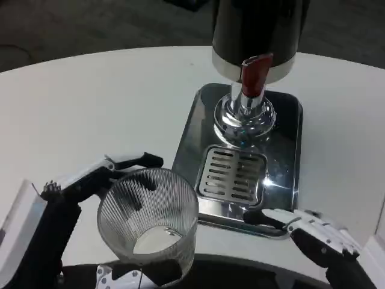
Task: Grasp the cup under the faucet to collect the drink, then remove the cup.
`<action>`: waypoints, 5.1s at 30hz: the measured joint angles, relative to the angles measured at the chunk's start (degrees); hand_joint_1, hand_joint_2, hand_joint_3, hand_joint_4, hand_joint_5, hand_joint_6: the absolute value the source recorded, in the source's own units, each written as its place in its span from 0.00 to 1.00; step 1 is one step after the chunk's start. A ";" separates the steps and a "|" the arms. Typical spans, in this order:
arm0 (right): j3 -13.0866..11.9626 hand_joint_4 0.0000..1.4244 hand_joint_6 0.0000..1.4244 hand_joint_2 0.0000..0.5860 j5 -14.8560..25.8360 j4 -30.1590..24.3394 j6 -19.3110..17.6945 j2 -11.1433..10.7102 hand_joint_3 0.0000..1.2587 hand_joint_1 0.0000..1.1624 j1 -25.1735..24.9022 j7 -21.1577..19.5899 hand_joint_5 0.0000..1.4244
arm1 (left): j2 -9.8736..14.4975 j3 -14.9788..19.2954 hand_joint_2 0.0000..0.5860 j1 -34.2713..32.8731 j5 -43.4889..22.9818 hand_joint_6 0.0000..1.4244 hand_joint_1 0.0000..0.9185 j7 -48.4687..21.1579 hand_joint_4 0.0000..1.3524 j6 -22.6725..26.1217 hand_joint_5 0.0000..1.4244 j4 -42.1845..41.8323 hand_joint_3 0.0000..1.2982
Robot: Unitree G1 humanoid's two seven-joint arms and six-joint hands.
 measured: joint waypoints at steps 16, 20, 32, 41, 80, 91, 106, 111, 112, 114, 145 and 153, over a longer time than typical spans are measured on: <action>1.38 0.15 0.07 0.85 -1.28 0.00 0.16 0.52 0.21 0.58 0.20 0.00 0.12 | 0.28 -0.40 0.15 -4.10 2.19 0.63 0.67 0.87 0.60 -0.11 0.66 5.24 0.55; 1.05 0.15 0.07 0.85 -1.26 0.00 0.15 0.60 0.22 0.58 0.74 -0.09 0.12 | 1.52 0.62 0.15 -7.79 3.79 0.63 0.67 2.69 0.60 -0.48 0.66 8.85 0.55; 0.17 0.15 0.07 0.85 -0.30 -0.01 -0.84 0.70 0.22 0.58 3.43 -1.60 0.12 | 6.02 -1.03 0.15 -23.36 11.80 0.63 0.67 10.19 0.60 -1.42 0.66 26.60 0.55; -1.14 0.15 0.07 0.85 0.96 -0.01 -1.61 0.71 0.22 0.58 4.76 -2.78 0.12 | 6.18 -6.66 0.15 -30.85 17.57 0.63 0.67 17.47 0.60 -1.28 0.66 34.22 0.55; -3.58 0.15 0.07 0.85 3.42 -0.01 -2.08 0.45 0.22 0.58 8.03 -4.95 0.13 | 7.13 -23.36 0.16 -48.63 27.00 0.64 0.68 36.34 0.60 4.40 0.67 56.00 0.55; -4.31 0.15 0.07 0.85 4.16 0.01 -2.20 0.37 0.22 0.58 8.08 -5.13 0.13 | 7.05 -27.05 0.16 -51.56 28.68 0.65 0.68 38.63 0.61 4.97 0.67 59.25 0.55; -6.21 0.15 0.07 0.85 5.81 0.09 -3.97 0.40 0.22 0.58 9.94 -5.53 0.13 | 6.15 -30.39 0.16 -55.50 29.07 0.65 0.68 41.29 0.61 6.50 0.68 63.60 0.55; -6.55 0.15 0.07 0.85 6.01 0.23 -4.77 0.46 0.22 0.58 10.36 -5.60 0.13 | 5.77 -30.82 0.17 -55.84 29.06 0.65 0.68 42.83 0.61 6.97 0.68 64.40 0.55; -6.62 0.15 0.07 0.85 6.03 0.24 -4.91 0.48 0.22 0.58 10.46 -5.63 0.13 | 5.68 -31.00 0.17 -55.95 29.06 0.65 0.68 43.20 0.61 7.05 0.68 64.62 0.55; -6.73 0.15 0.07 0.85 6.04 0.24 -5.08 0.50 0.22 0.58 10.85 -5.78 0.13 | 5.45 -31.33 0.17 -56.19 29.06 0.65 0.67 43.82 0.61 7.30 0.68 65.06 0.55; -9.76 0.16 0.07 0.85 8.74 0.89 -6.97 0.67 0.23 0.58 12.73 -6.14 0.13 | 2.39 -37.15 0.19 -60.03 29.36 0.64 0.67 52.09 0.60 10.91 0.67 71.24 0.55; -10.11 0.16 0.07 0.85 8.84 1.29 -7.39 0.72 0.23 0.58 12.91 -6.14 0.13 | 2.29 -37.70 0.19 -60.29 29.05 0.63 0.68 52.11 0.60 10.92 0.66 71.54 0.55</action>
